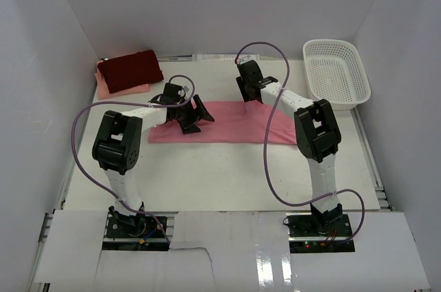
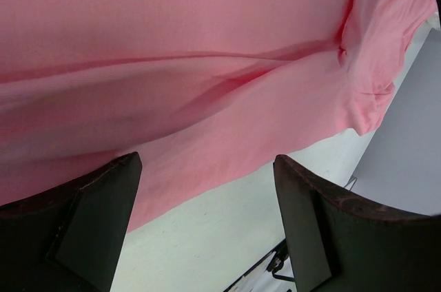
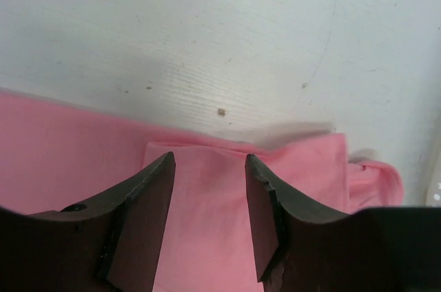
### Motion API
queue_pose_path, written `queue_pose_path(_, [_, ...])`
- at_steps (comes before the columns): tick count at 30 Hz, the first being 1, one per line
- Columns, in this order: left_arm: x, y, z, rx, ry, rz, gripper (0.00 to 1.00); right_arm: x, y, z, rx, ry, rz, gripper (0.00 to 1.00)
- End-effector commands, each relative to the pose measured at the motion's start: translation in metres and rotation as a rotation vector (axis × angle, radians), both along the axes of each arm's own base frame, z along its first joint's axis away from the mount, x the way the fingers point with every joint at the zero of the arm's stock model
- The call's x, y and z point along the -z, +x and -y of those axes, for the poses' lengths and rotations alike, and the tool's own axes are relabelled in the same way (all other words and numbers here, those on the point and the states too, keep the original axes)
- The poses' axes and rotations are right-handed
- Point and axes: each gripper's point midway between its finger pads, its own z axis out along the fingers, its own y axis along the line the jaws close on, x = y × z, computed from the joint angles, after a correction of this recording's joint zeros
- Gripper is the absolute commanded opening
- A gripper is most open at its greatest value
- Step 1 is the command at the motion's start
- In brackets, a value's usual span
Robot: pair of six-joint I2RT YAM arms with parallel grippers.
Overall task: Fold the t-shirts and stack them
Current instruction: Fold the other side of the tshirt into a rectangle, then rotate the tshirt 90 degrees
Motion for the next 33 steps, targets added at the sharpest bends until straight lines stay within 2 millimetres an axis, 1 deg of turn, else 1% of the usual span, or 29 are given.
queue_pose_path(1, [-0.015,-0.002,-0.001,0.012,-0.004,0.037,0.89,-0.022,0.02,0.002,0.034,-0.049,0.089,0.52])
queue_pose_path(2, [-0.014,-0.003,-0.002,0.011,-0.005,0.033,0.89,-0.026,0.023,0.004,0.045,-0.056,0.106,0.53])
queue_pose_path(3, [-0.014,-0.003,-0.002,0.011,-0.002,0.034,0.88,-0.036,0.024,0.006,0.052,-0.056,0.129,0.53])
queue_pose_path(4, [-0.014,-0.003,-0.002,0.009,-0.002,0.034,0.88,-0.034,0.02,0.009,0.055,-0.059,0.131,0.53])
queue_pose_path(5, [-0.014,-0.002,-0.002,0.008,-0.002,0.036,0.88,-0.04,0.022,0.006,0.052,-0.038,0.165,0.54])
queue_pose_path(6, [-0.014,-0.003,-0.002,0.009,-0.003,0.036,0.88,-0.051,0.018,0.006,0.041,-0.013,0.183,0.54])
queue_pose_path(7, [-0.014,-0.003,-0.001,0.012,-0.004,0.034,0.89,-0.042,0.01,0.01,0.043,-0.016,0.164,0.54])
queue_pose_path(10, [-0.018,0.0,-0.002,0.014,0.003,0.049,0.89,-0.051,-0.005,0.012,0.051,0.032,0.15,0.53])
queue_pose_path(11, [-0.018,0.0,-0.005,0.011,0.02,0.044,0.89,-0.042,-0.016,0.015,0.048,0.036,0.115,0.53])
queue_pose_path(12, [-0.025,0.001,-0.006,0.011,0.029,0.062,0.89,-0.051,-0.025,0.018,0.042,0.044,0.109,0.53])
queue_pose_path(13, [-0.034,0.009,-0.01,0.011,0.054,0.104,0.89,-0.051,-0.034,0.019,0.068,0.083,0.093,0.53])
queue_pose_path(14, [-0.038,0.01,-0.015,0.006,0.078,0.103,0.9,-0.039,-0.048,0.023,0.068,0.083,0.053,0.52])
queue_pose_path(15, [-0.05,0.014,-0.02,0.0,0.091,0.134,0.9,-0.049,-0.056,0.025,0.069,0.112,0.052,0.52])
queue_pose_path(16, [-0.055,0.02,-0.031,-0.022,0.104,0.145,0.91,-0.043,-0.07,0.029,0.101,0.127,0.007,0.52])
queue_pose_path(17, [-0.065,0.026,-0.038,-0.024,0.11,0.167,0.91,-0.039,-0.079,0.031,0.106,0.139,-0.018,0.52])
queue_pose_path(18, [-0.072,0.029,-0.044,-0.031,0.102,0.177,0.92,-0.034,-0.095,0.032,0.096,0.159,-0.054,0.52])
queue_pose_path(19, [-0.075,0.037,-0.062,-0.062,0.096,0.179,0.92,-0.028,-0.105,0.035,0.102,0.161,-0.085,0.52])
queue_pose_path(21, [-0.084,0.043,-0.074,-0.065,0.058,0.184,0.92,-0.017,-0.123,0.042,0.136,0.176,-0.131,0.51])
queue_pose_path(22, [-0.083,0.051,-0.089,-0.086,0.06,0.189,0.92,-0.013,-0.129,0.045,0.148,0.178,-0.147,0.51])
queue_pose_path(23, [-0.089,0.059,-0.098,-0.083,0.087,0.214,0.92,-0.009,-0.135,0.046,0.159,0.19,-0.166,0.5])
queue_pose_path(24, [-0.091,0.064,-0.105,-0.086,0.112,0.225,0.93,-0.001,-0.144,0.05,0.165,0.191,-0.19,0.5])
queue_pose_path(25, [-0.084,0.068,-0.113,-0.088,0.141,0.207,0.93,0.002,-0.147,0.051,0.169,0.198,-0.204,0.5])
queue_pose_path(26, [-0.083,0.072,-0.117,-0.086,0.168,0.214,0.93,0.005,-0.151,0.05,0.17,0.211,-0.22,0.49])
queue_pose_path(27, [-0.089,0.084,-0.123,-0.085,0.213,0.25,0.93,0.009,-0.154,0.051,0.179,0.221,-0.233,0.48])
queue_pose_path(28, [-0.078,0.087,-0.125,-0.079,0.23,0.23,0.93,0.014,-0.158,0.054,0.189,0.219,-0.247,0.48])
queue_pose_path(29, [-0.082,0.095,-0.128,-0.081,0.247,0.248,0.93,0.016,-0.159,0.057,0.199,0.222,-0.25,0.45])
queue_pose_path(31, [-0.079,0.102,-0.127,-0.075,0.248,0.251,0.93,0.02,-0.16,0.059,0.207,0.215,-0.256,0.36])
queue_pose_path(32, [-0.075,0.105,-0.126,-0.07,0.245,0.245,0.93,0.022,-0.16,0.062,0.218,0.206,-0.257,0.15])
queue_pose_path(33, [-0.078,0.109,-0.125,-0.065,0.241,0.259,0.93,0.023,-0.159,0.063,0.222,0.207,-0.261,0.08])
